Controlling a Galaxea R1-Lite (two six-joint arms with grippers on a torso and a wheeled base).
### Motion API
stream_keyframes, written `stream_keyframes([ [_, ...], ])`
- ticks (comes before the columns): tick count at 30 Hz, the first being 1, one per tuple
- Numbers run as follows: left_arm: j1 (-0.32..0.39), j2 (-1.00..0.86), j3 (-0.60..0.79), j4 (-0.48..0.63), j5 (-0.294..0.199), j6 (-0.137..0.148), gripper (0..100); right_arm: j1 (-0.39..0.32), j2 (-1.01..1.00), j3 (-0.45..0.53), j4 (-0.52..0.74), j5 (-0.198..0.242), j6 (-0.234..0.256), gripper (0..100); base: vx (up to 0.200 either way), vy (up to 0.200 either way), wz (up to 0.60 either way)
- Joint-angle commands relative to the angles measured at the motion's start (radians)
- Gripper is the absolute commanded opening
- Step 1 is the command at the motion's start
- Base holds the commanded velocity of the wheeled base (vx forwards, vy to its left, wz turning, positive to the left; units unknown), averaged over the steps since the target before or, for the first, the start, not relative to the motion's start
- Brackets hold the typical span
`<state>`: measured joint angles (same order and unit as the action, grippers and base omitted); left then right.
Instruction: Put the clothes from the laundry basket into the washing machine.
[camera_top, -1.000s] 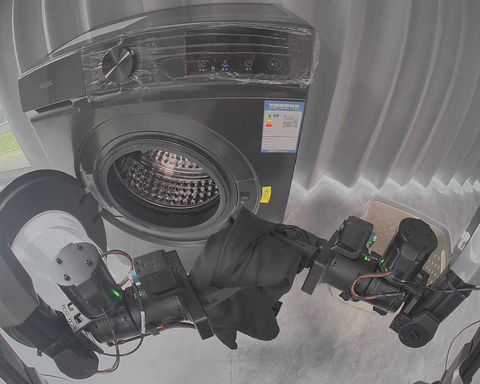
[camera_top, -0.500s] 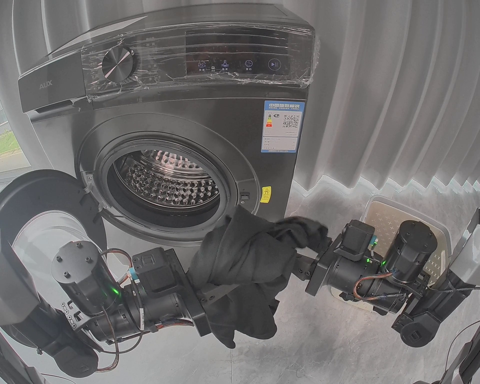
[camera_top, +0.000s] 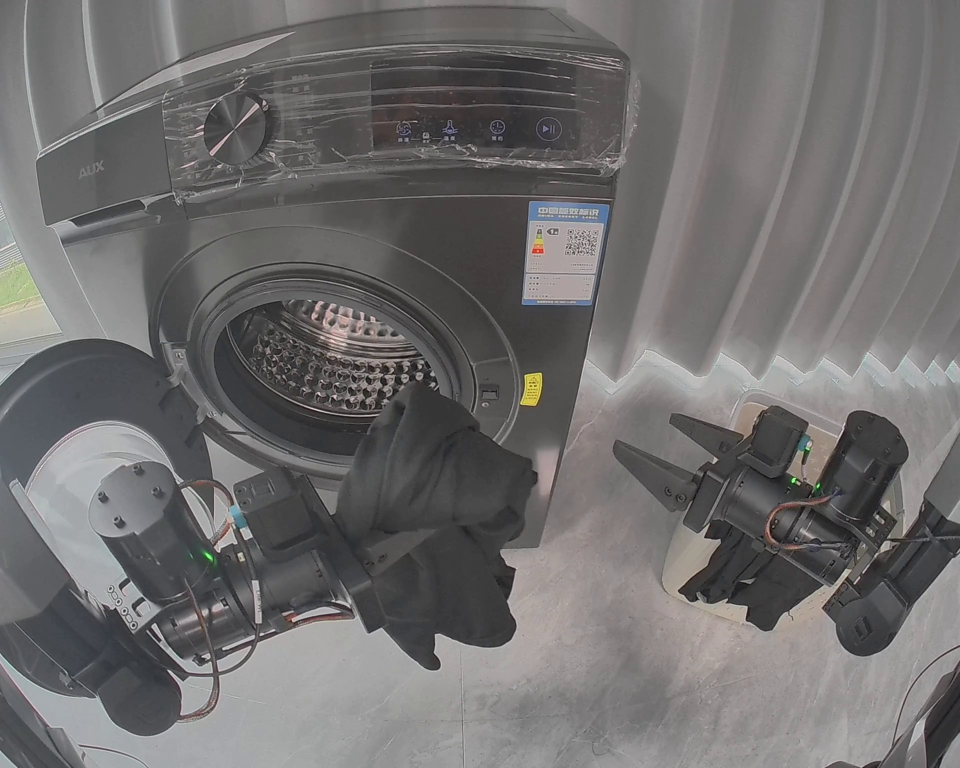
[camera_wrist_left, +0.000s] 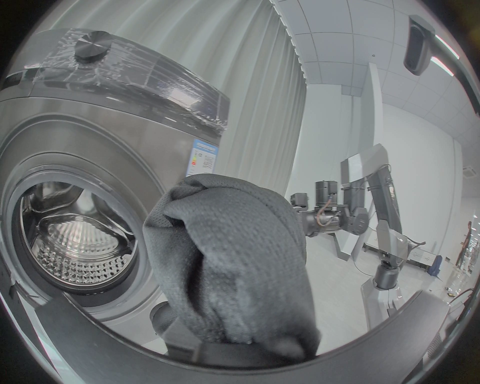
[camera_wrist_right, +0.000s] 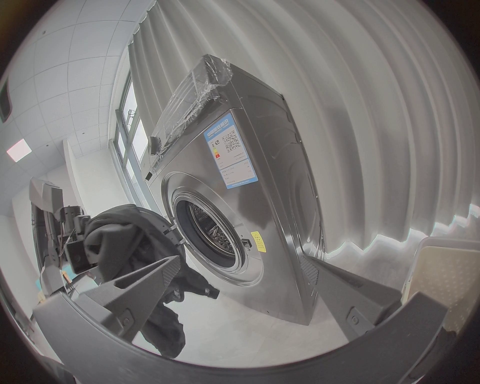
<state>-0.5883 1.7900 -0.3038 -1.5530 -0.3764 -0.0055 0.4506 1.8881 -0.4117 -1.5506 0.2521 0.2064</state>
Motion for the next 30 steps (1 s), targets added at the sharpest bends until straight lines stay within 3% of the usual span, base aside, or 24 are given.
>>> stream_keyframes([
  [1, 0.028, 0.005, -0.005, -0.001, 0.004, -0.013, 0, 0.017, -0.027, 0.019, 0.000, -0.001, -0.025, 100, 0.000, 0.000, 0.00],
  [6, 0.028, 0.005, -0.023, 0.001, 0.060, -0.048, 0, 0.020, -0.026, 0.019, 0.000, 0.001, -0.061, 100, 0.000, 0.000, 0.00],
  [7, 0.025, 0.005, -0.035, -0.001, 0.103, -0.059, 0, 0.026, -0.027, 0.021, 0.000, -0.001, -0.062, 100, 0.000, 0.000, 0.00],
  [11, 0.028, 0.002, -0.049, 0.001, 0.175, -0.060, 0, 0.034, -0.029, 0.025, 0.000, 0.001, -0.064, 100, 0.000, 0.000, 0.00],
  [12, 0.027, 0.005, -0.051, 0.001, 0.217, -0.062, 0, 0.039, -0.029, 0.025, 0.000, 0.001, -0.065, 100, 0.000, 0.000, 0.00],
  [15, 0.025, 0.011, -0.044, 0.001, 0.252, -0.062, 0, 0.046, -0.030, 0.024, 0.000, -0.001, -0.067, 100, 0.000, 0.000, 0.00],
  [30, 0.008, 0.023, -0.012, -0.001, 0.278, -0.059, 0, 0.062, -0.027, 0.027, 0.000, -0.001, -0.065, 100, 0.000, 0.000, 0.00],
])
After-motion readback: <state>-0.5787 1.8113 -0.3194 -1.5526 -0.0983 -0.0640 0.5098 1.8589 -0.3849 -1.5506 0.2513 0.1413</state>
